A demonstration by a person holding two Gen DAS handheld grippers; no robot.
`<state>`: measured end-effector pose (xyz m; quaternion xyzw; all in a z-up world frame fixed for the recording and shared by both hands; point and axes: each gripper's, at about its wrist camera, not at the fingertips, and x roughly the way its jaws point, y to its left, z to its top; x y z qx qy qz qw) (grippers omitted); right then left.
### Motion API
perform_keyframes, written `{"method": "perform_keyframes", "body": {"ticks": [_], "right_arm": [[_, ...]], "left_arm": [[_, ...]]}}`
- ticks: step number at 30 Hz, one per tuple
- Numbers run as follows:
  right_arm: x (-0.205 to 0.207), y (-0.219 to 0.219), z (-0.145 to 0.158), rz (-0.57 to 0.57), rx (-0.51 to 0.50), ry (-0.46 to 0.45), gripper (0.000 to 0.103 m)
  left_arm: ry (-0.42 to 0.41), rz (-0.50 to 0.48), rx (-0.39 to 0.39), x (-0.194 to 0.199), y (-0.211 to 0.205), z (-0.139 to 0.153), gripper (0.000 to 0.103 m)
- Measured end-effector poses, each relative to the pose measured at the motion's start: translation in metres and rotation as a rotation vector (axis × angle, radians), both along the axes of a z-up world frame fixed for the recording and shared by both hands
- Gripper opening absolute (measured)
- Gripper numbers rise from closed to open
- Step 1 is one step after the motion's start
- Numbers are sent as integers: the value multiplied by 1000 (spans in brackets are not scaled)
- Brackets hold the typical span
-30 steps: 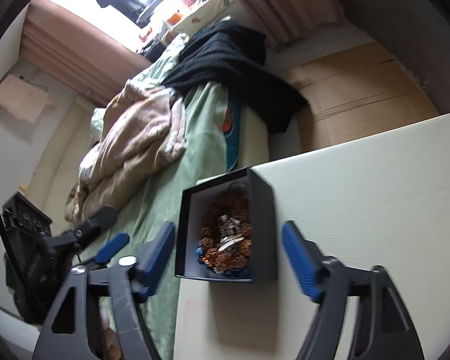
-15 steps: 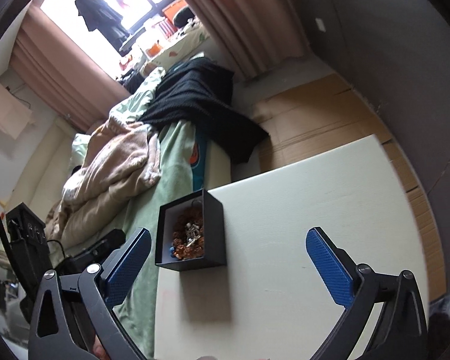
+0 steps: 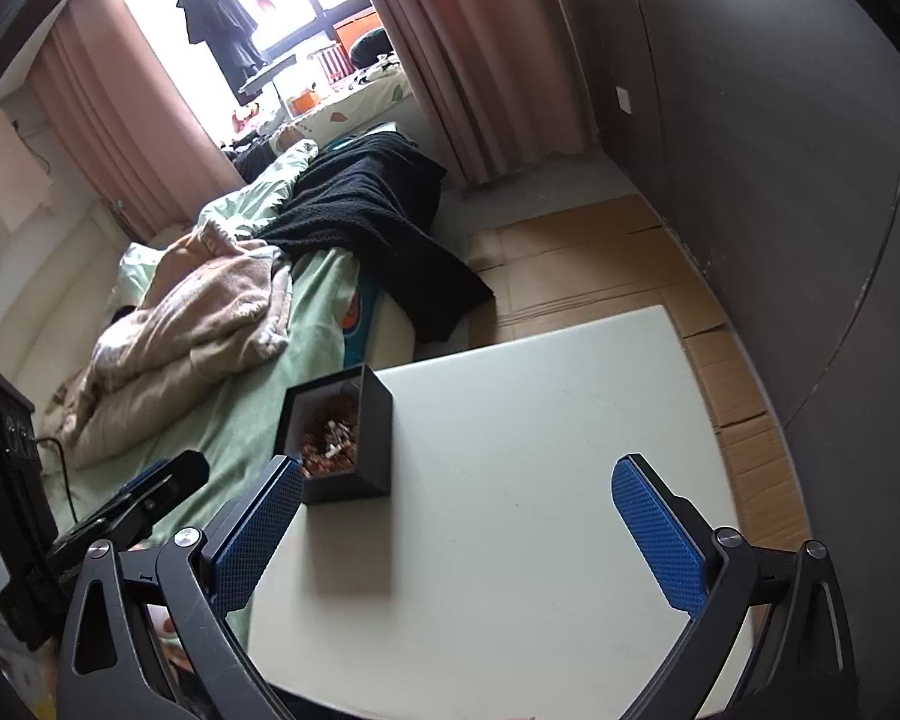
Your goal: Organize jewelry
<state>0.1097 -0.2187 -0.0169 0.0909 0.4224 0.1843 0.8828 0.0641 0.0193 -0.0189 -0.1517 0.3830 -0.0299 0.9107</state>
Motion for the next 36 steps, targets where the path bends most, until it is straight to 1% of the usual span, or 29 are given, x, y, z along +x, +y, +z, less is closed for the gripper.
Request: {"method": "perform_keyframes", "body": {"ticks": [5, 9, 13, 19, 31, 36], "right_arm": [[-14, -13, 3, -15, -30, -11, 103], [-25, -27, 9, -27, -18, -27, 103], [-33, -33, 14, -28, -37, -49, 103], [-38, -34, 16, -28, -45, -54, 103], [-49, -27, 20, 8, -69, -73, 103], [-50, -28, 20, 7, -73, -72, 103]], "left_arm": [[-32, -28, 62, -13, -17, 10, 103], [-46, -42, 53, -21, -22, 17, 103], [-52, -49, 86, -25, -26, 22, 103], [-67, -53, 100, -32, -26, 27, 103], [-73, -38, 74, -36, -18, 30, 103], [-79, -42, 80, -37, -19, 31, 103]]}}
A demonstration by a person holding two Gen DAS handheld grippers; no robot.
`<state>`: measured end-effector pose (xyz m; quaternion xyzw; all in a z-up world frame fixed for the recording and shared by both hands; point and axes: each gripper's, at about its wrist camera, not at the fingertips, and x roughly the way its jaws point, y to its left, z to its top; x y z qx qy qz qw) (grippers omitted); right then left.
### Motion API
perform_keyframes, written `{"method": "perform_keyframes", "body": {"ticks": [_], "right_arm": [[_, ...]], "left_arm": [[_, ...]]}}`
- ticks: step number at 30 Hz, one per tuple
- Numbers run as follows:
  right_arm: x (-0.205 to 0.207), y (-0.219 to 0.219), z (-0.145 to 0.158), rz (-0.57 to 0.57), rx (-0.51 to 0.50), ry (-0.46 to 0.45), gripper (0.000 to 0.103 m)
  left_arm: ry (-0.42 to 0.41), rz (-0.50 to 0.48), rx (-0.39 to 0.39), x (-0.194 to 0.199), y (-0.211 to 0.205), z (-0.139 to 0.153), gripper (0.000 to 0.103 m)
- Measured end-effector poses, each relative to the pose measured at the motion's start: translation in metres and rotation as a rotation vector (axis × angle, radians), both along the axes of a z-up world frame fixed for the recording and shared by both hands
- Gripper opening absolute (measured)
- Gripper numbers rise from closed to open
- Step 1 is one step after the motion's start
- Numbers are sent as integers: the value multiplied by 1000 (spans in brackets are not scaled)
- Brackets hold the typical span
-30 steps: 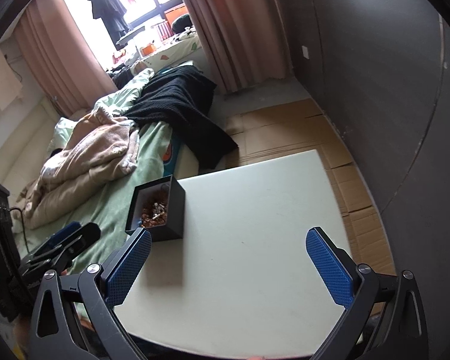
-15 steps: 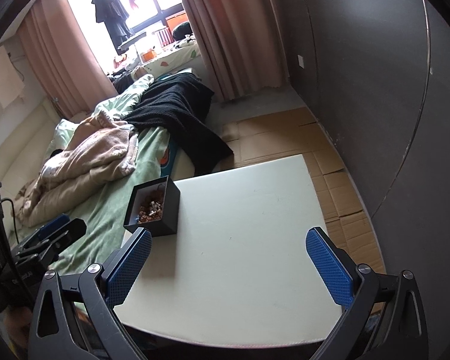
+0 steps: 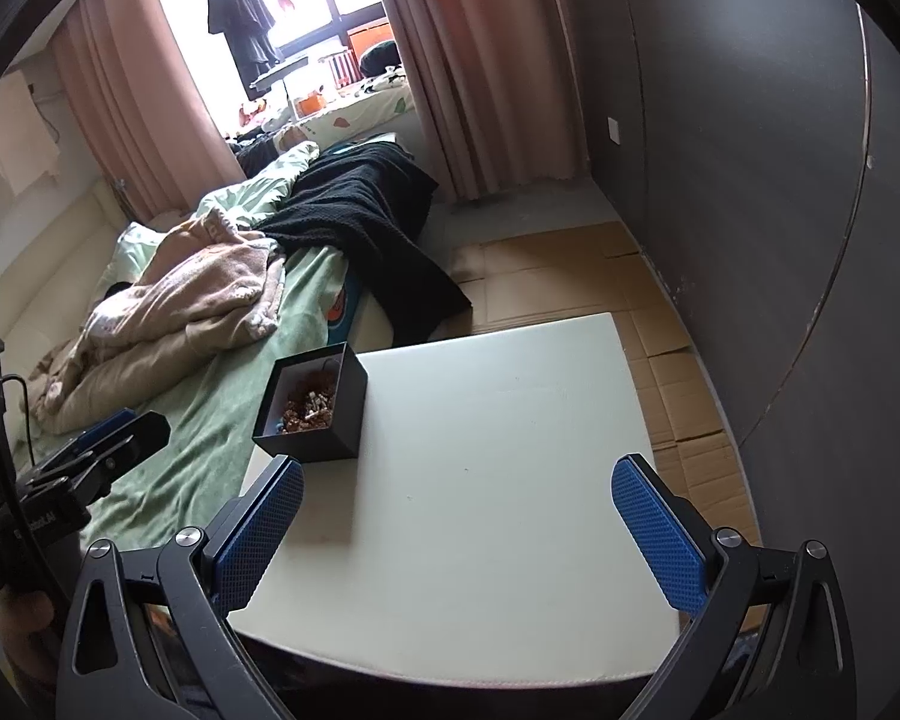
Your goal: Organize jewelry
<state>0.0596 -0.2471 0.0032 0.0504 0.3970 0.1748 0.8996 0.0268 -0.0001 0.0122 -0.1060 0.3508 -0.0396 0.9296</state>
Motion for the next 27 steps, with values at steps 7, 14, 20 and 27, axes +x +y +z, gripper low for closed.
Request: {"method": "perform_keyframes", "body": {"ticks": [7, 14, 20, 27], "right_arm": [[-2, 1, 1, 3, -2, 1, 103], [-5, 1, 3, 9, -4, -3, 103], [-5, 2, 3, 13, 1, -5, 103], [-4, 5, 3, 18, -2, -5, 103]], "left_arm": [[-7, -5, 7, -3, -1, 2, 103], [-7, 0, 25, -6, -2, 3, 103], [-2, 0, 34, -9, -2, 5, 103], [-4, 9, 32, -12, -2, 7, 103]]}}
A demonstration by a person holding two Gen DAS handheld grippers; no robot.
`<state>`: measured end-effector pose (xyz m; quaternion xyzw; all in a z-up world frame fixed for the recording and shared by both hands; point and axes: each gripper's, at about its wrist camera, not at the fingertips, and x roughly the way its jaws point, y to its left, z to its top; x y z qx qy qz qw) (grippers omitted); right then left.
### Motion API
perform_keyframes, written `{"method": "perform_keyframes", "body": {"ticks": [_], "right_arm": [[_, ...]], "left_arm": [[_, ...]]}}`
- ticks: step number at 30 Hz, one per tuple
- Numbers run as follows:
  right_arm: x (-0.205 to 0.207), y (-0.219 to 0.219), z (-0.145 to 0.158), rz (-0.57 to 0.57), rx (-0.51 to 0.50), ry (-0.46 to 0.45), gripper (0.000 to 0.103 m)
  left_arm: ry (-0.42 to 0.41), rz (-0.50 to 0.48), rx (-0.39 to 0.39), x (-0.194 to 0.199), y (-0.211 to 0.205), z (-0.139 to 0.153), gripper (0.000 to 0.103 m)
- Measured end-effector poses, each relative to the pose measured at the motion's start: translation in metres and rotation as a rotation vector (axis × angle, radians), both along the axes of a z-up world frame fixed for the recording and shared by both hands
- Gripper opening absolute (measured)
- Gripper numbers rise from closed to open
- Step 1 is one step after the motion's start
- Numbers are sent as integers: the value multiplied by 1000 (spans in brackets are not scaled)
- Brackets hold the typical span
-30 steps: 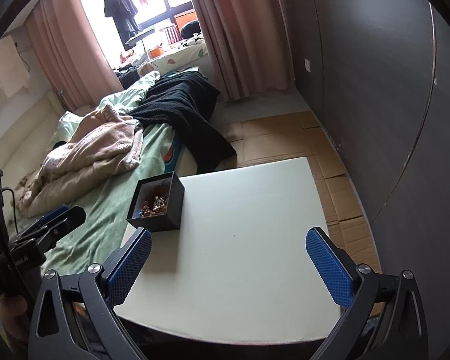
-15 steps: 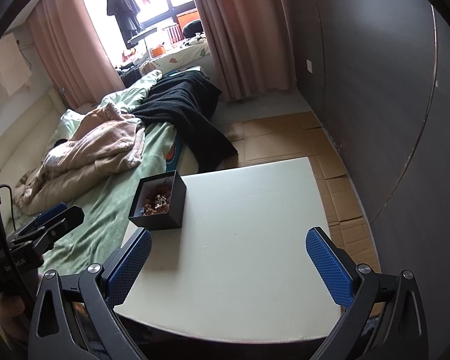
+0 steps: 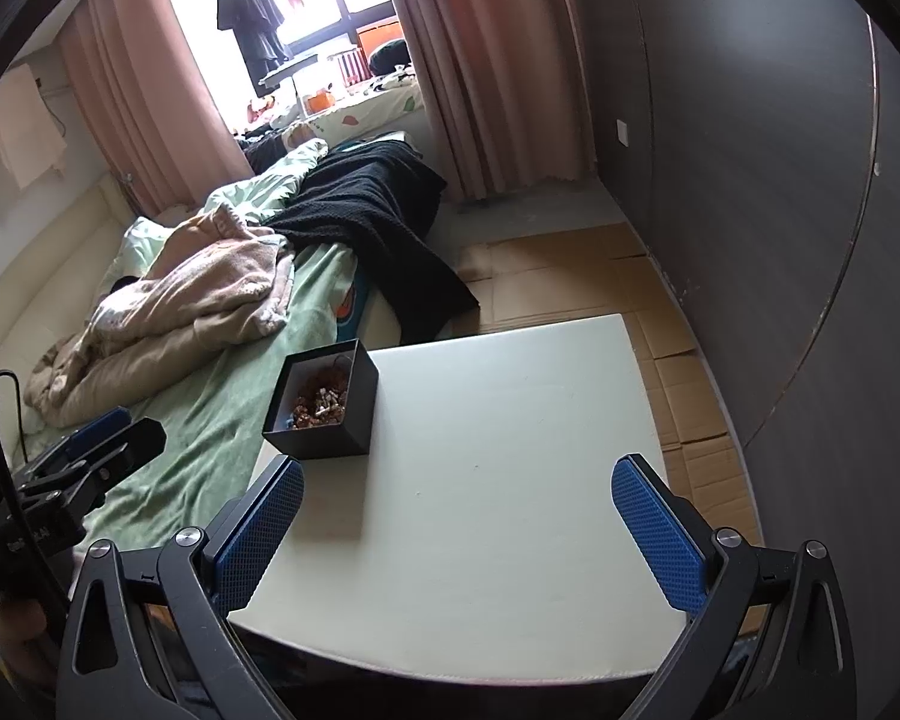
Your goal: Organize jewelry
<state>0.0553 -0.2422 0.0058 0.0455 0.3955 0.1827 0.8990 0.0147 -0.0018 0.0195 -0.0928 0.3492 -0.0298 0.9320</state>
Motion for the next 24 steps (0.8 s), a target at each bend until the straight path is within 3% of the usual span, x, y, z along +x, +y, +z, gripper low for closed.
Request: {"method": "perform_keyframes", "body": {"ticks": [24], "right_arm": [[0, -4, -1, -7, 2, 8, 103]], "left_arm": [[-6, 19, 25, -2, 0, -1, 103]]}}
